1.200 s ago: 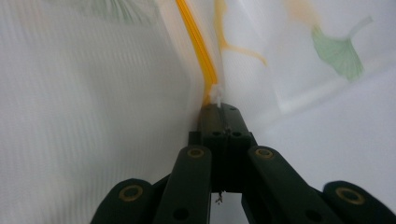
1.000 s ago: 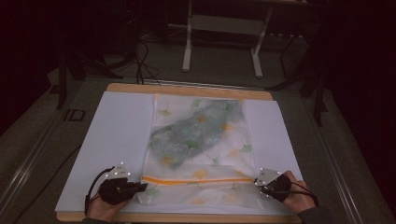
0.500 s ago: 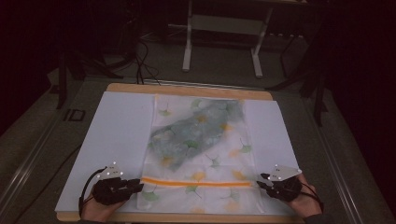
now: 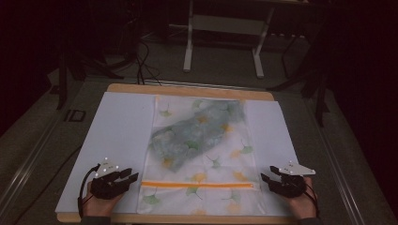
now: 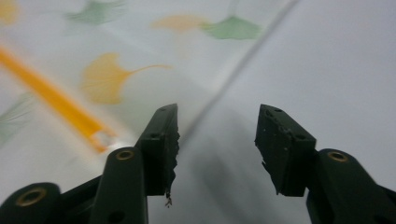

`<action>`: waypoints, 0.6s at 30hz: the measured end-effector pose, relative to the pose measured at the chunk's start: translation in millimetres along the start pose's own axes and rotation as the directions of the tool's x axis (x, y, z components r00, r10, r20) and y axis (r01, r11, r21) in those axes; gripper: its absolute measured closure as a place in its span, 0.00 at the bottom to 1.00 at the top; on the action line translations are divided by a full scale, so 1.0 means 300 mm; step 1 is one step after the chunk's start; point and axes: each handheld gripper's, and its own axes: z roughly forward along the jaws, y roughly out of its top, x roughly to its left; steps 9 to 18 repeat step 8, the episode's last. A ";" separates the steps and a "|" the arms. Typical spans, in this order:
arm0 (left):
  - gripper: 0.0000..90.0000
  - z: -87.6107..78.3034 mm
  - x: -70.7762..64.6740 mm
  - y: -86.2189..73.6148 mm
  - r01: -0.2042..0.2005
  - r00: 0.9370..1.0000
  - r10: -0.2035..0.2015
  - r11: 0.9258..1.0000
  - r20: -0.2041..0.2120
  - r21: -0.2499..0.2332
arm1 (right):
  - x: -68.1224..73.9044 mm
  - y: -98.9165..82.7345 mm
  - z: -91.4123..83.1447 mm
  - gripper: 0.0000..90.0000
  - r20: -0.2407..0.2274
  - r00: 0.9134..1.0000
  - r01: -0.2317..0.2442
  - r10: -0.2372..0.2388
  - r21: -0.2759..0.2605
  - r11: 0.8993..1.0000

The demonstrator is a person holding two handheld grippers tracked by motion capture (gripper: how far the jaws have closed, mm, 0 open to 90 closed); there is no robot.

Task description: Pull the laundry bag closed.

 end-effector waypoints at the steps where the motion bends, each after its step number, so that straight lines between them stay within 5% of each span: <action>1: 0.66 0.006 0.003 0.002 0.002 1.000 -0.002 1.000 -0.030 -0.002 | -0.008 -0.003 0.003 0.52 0.020 0.999 -0.032 0.032 -0.011 0.999; 4: 0.61 0.021 0.015 0.007 0.020 0.997 -0.021 1.000 -0.080 -0.007 | -0.025 -0.012 0.011 0.51 0.078 0.992 -0.095 0.097 -0.031 0.995; 7: 0.57 0.032 0.046 0.010 0.077 0.985 -0.077 0.997 -0.153 -0.005 | -0.039 -0.012 0.023 0.48 0.124 0.981 -0.145 0.148 -0.031 0.989; 18: 0.55 0.032 0.046 0.010 0.077 0.985 -0.077 0.997 -0.153 -0.005 | -0.039 -0.012 0.023 0.48 0.124 0.981 -0.145 0.148 -0.031 0.989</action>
